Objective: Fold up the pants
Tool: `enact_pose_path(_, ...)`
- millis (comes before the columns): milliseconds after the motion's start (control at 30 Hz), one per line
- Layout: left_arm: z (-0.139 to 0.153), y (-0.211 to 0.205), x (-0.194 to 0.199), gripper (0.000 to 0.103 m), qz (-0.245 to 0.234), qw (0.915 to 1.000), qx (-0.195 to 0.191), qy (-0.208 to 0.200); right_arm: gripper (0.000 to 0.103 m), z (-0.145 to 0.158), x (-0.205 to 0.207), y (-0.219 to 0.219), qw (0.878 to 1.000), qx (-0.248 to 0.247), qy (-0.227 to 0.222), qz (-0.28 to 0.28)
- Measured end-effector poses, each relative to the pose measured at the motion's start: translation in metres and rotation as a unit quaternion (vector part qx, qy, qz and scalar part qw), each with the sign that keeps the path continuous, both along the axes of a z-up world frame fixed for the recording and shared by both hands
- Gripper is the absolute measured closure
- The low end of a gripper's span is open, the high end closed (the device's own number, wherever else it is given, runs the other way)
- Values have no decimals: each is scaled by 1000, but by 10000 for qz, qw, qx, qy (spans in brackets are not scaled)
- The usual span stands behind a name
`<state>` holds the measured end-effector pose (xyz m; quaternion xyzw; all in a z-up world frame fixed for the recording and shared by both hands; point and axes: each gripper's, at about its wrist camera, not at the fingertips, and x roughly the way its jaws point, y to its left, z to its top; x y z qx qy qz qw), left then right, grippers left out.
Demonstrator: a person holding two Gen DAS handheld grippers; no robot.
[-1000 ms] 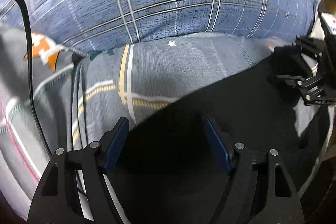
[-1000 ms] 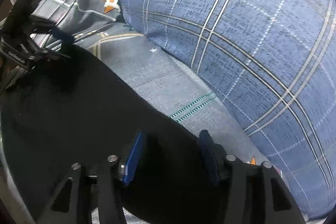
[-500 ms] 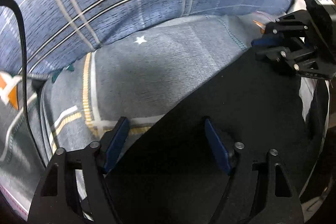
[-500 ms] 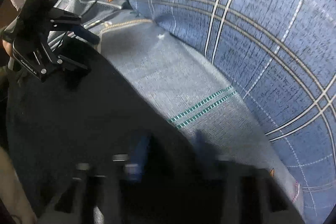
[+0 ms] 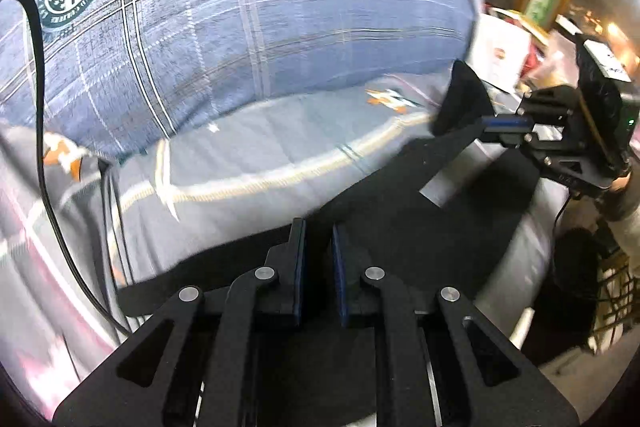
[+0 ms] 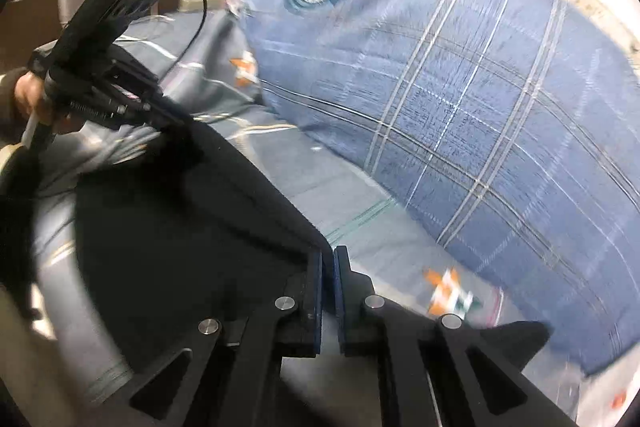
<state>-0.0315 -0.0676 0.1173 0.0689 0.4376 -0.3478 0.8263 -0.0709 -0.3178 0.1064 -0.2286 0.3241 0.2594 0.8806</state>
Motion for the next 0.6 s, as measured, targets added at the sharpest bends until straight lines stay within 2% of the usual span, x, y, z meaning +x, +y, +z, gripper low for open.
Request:
enact_pose_path(133, -16, 2, -53, 91, 5, 9999, -64, 115, 98, -23, -68, -9, 9973, 602, 282, -315)
enact_pose_path(167, -25, 2, -61, 91, 31, 9999, -53, 124, 98, -35, -77, -12, 9945, 807, 494, -442)
enact_pose_path(233, -50, 5, -68, 91, 172, 9987, -149, 460, 98, -62, -87, -17, 9872, 1104, 915, -697)
enact_pose_path(267, -60, 5, -69, 91, 248, 9975, -216, 626, 98, -75, -92, -17, 9853, 1124, 1004, -810)
enact_pose_path(333, -73, 7, -79, 91, 466, 9962, -253, 694, 98, -96, -89, -15, 9833, 1027, 1186, -927)
enact_pose_path(367, -76, 8, -80, 91, 513, 9957, -290, 716, 98, -100, -86, -14, 9813, 1046, 1265, -1001)
enact_pose_path(433, -68, 10, -84, 91, 598, 9950, -343, 728, 96, -97, -87, -10, 9833, 948, 1126, -1073)
enact_pose_path(500, -55, 19, -89, 91, 730, 9935, -464, 746, 90, -85, -96, 0, 9891, 742, 855, -944)
enact_pose_path(533, -49, 24, -91, 91, 813, 9928, -524, 709, 82, -78, -101, 4, 9913, 769, 714, -798)
enact_pose_path(567, -42, 32, -93, 84, 941, 9918, -582, 639, 69, -72, -105, 11, 9921, 903, 605, -623)
enact_pose_path(600, -39, 39, -96, 73, 1055, 9908, -595, 607, 62, -67, -109, 18, 9921, 1048, 499, -482)
